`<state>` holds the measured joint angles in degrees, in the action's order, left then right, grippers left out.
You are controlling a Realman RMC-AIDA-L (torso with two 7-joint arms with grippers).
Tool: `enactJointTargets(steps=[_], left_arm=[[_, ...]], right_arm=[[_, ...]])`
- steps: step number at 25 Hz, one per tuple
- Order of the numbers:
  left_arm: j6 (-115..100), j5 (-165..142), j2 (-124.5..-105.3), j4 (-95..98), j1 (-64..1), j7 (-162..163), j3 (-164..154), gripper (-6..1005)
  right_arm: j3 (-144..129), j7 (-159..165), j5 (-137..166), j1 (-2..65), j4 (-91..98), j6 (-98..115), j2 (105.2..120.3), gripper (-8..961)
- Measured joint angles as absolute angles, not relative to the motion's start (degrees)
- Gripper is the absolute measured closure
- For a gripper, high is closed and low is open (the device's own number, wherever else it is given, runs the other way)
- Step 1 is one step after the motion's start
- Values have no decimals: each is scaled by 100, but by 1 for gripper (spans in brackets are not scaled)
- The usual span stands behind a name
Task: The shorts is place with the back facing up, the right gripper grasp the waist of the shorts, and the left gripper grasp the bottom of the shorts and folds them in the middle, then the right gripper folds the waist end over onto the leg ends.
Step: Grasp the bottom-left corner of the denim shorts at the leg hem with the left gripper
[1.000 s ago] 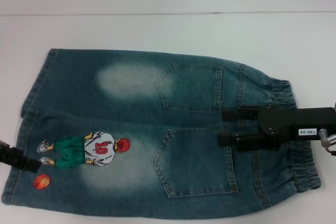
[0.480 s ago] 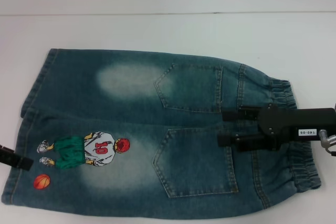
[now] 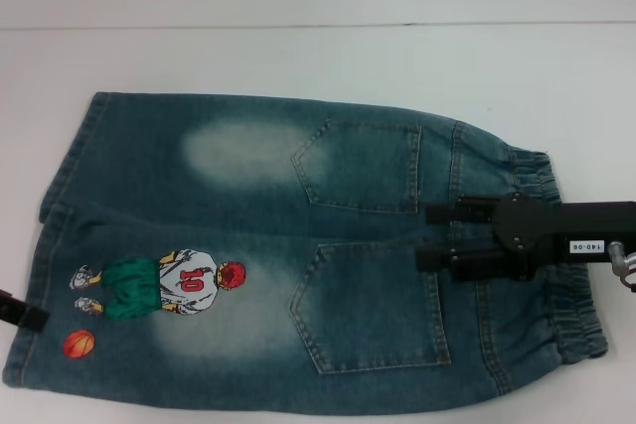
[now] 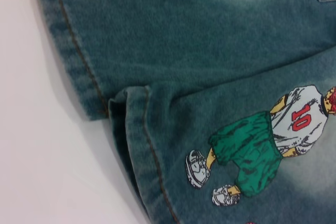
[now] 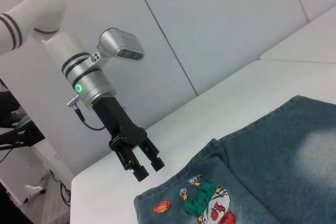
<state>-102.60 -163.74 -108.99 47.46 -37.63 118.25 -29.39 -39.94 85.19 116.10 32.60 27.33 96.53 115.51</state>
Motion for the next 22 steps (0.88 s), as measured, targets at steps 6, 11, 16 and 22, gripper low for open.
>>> enactJointTargets(steps=[6, 11, 16, 22], left_arm=[[-10465, -16374, -10869, 4903, -3689, 11979, -3146, 167], [-10631, -16380, -10868, 4972, -3607, 12079, -3296, 167], [-10701, -16382, -10890, 4994, -3551, 12118, -3350, 166], [-10683, -16383, -10921, 4841, -3541, 12127, -3449, 167]], right_arm=[[-3960, 8513, 11610, 3267, 2733, 9650, 11543, 39], [-3932, 8499, 11610, 3273, 2733, 9650, 11543, 39], [-3928, 8490, 11610, 3293, 2733, 9650, 11552, 39], [-3928, 8490, 11610, 3297, 2733, 9650, 11559, 39]])
